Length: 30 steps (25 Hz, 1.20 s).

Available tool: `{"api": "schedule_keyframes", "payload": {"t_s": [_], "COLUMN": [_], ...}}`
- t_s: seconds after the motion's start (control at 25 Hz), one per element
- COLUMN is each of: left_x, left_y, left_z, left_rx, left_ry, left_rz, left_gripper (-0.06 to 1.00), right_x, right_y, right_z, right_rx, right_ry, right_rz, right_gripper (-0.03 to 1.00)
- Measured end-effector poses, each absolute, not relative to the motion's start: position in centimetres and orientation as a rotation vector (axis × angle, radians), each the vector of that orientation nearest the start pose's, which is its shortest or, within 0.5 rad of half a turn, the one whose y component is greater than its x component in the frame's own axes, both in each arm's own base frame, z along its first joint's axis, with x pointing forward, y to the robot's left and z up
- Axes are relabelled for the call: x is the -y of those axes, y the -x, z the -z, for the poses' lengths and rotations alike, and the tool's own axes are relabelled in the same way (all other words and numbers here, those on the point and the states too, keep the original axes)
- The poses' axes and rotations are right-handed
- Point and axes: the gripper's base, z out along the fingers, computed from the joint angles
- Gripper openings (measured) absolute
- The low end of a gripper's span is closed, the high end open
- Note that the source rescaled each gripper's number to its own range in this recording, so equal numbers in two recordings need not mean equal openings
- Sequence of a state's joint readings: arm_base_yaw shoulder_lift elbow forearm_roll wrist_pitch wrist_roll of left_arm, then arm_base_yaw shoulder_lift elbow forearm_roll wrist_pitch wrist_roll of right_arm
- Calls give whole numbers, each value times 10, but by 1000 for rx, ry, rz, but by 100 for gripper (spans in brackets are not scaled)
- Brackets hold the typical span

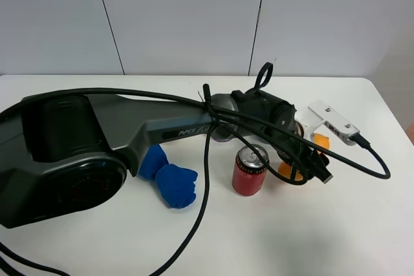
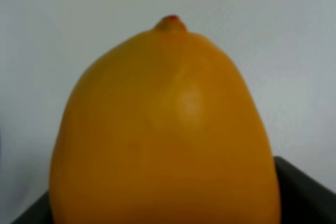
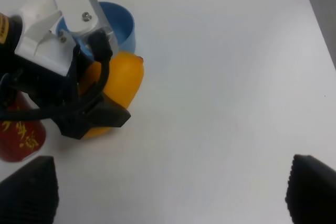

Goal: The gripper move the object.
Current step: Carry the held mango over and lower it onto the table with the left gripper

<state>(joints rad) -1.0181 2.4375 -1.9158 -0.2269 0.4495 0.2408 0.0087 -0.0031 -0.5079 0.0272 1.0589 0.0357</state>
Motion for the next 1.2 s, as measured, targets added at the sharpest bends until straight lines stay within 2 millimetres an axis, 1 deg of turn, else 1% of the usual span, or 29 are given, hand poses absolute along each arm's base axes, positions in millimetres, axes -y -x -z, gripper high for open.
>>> {"api": "schedule_keyframes", "payload": {"t_s": [0.24, 0.44, 0.52, 0.64, 1.2], "left_x": [457, 452, 450, 448, 448], "left_y": [-277, -284, -286, -289, -290], "left_z": [-113, -105, -97, -90, -88], "left_rx": [-2150, -2173, -2185, -2198, -2198], "left_ry": [-1335, -1346, -1354, -1351, -1354], "left_rz": [516, 493, 479, 472, 469], "left_gripper": [1, 1, 1, 1, 1], "right_x": [-2, -2, -2, -2, -2], "right_y": [6, 6, 6, 6, 6], "right_z": [-280, -280, -280, -280, -280], "right_rx": [-2032, -2032, -2032, -2032, -2032], "right_ry": [-26, -26, -26, -26, -26], "right_rz": [-60, -60, -60, -60, -61], "right_gripper": [100, 100, 100, 100, 100]}}
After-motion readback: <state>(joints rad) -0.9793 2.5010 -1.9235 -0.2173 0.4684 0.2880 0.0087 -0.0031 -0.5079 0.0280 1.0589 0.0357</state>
